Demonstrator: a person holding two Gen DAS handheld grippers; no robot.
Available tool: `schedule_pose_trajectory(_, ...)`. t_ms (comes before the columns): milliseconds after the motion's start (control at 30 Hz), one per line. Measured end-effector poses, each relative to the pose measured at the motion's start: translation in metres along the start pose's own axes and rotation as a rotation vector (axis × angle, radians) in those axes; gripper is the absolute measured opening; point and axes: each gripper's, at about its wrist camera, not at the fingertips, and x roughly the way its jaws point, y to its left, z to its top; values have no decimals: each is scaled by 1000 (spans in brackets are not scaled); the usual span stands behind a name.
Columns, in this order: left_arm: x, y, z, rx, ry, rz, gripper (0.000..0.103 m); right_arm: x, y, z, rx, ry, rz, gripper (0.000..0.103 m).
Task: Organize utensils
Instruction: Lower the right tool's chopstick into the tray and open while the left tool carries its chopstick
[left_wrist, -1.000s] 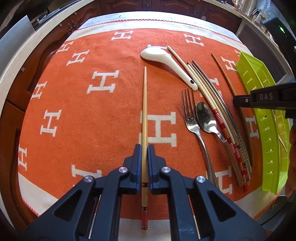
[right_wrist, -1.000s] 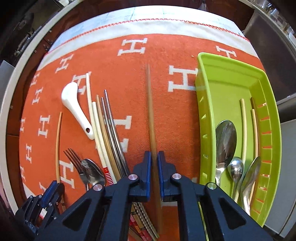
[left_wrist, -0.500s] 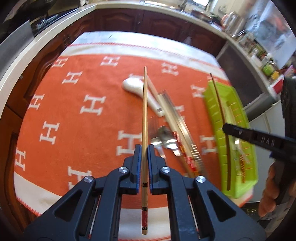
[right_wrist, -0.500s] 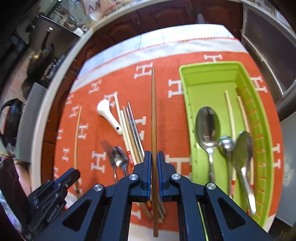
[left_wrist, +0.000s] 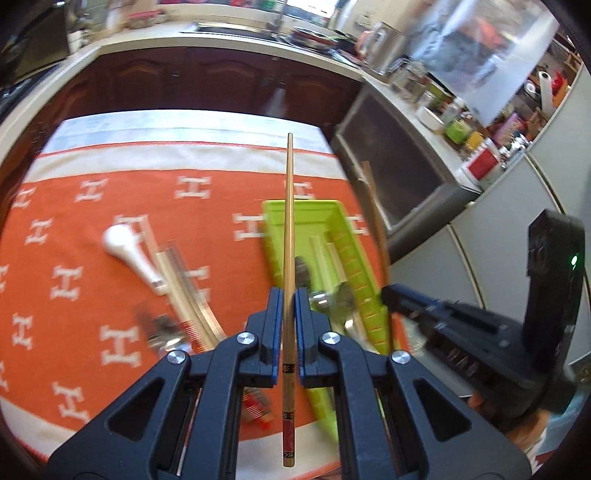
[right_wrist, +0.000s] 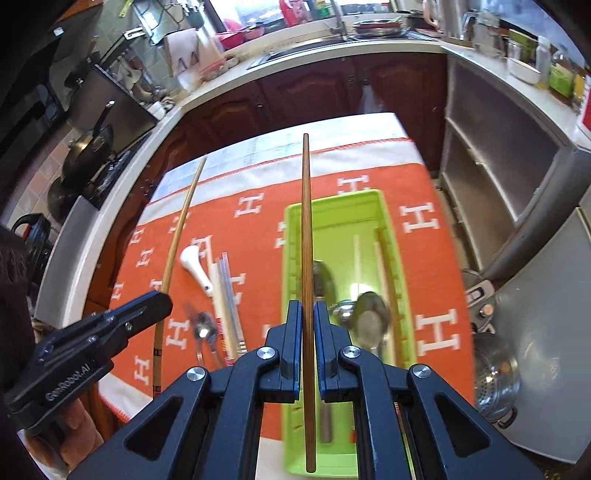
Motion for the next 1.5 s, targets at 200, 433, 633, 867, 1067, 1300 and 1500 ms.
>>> schedule_pose_trajectory(200, 41, -28, 4, 18, 64, -4, 4, 10, -28, 1, 25, 25, -40, 6)
schedule_pose_trajectory(433, 72, -25, -6, 54, 130, 17, 5, 44, -48, -3, 34, 86, -57, 8)
schedule_pose_trajectory(633, 77, -12, -11, 58, 153, 51, 35, 60, -53, -7, 47, 90, -55, 19)
schedule_pose_trajectory(867, 60, 8, -11, 95, 100, 75, 39, 70, -39, -7, 42, 95, -47, 20)
schedule_pose_trajectory(1067, 82, 24, -6, 192, 115, 103, 44, 81, -35, -8, 74, 115, -5, 20)
schedule_pose_trajectory(1300, 92, 54, 15, 229, 101, 132, 44, 88, -30, -14, 73, 123, 30, 20)
schedule_pose_trajectory(1500, 105, 75, 39, 258, 122, 129, 43, 88, -37, -11, 106, 76, 69, 20)
